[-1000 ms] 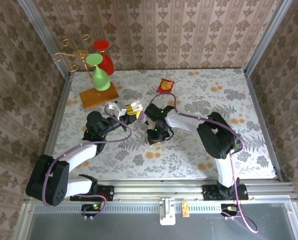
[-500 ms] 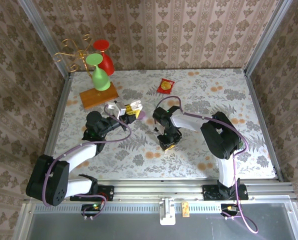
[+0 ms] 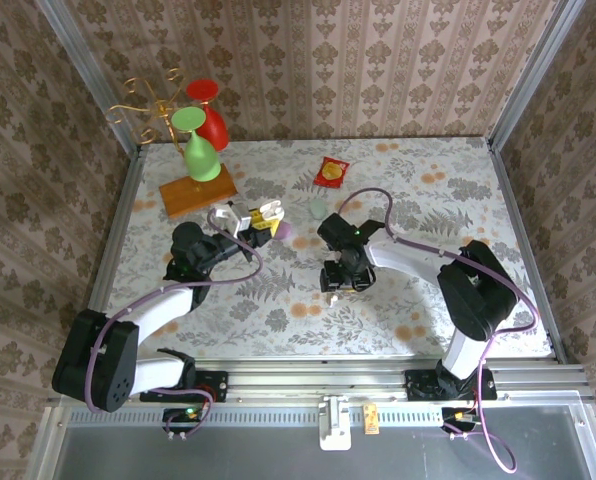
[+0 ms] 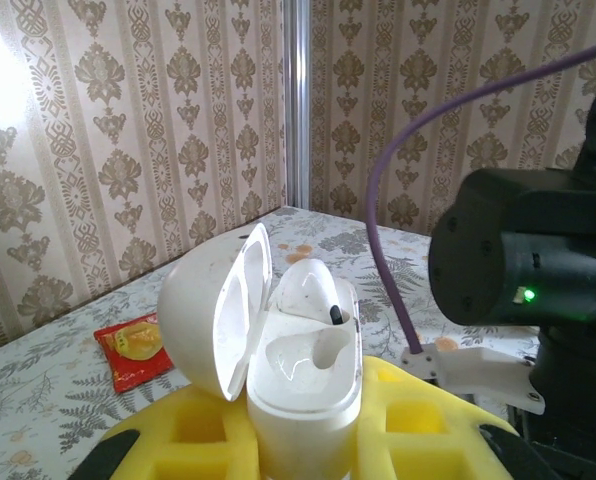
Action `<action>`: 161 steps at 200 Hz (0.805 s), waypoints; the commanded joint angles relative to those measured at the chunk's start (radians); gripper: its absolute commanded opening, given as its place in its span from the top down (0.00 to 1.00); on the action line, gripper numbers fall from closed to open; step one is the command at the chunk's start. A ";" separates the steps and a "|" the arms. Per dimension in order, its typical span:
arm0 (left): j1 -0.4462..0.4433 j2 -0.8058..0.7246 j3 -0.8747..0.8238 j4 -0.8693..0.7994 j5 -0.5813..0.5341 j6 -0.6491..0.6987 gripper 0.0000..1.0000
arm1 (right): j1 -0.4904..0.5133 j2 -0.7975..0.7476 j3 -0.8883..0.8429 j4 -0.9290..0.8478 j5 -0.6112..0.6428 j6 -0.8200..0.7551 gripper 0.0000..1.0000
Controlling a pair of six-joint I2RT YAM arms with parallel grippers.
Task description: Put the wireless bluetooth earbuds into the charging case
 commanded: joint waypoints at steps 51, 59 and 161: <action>0.012 0.019 0.000 0.065 0.030 -0.013 0.94 | 0.006 0.050 -0.021 0.080 -0.094 0.138 0.61; 0.013 0.018 0.000 0.063 0.030 -0.012 0.94 | 0.005 0.056 -0.019 0.076 -0.093 0.134 0.62; 0.013 0.016 -0.002 0.062 0.031 -0.015 0.94 | 0.005 0.133 -0.011 0.068 -0.079 0.111 0.72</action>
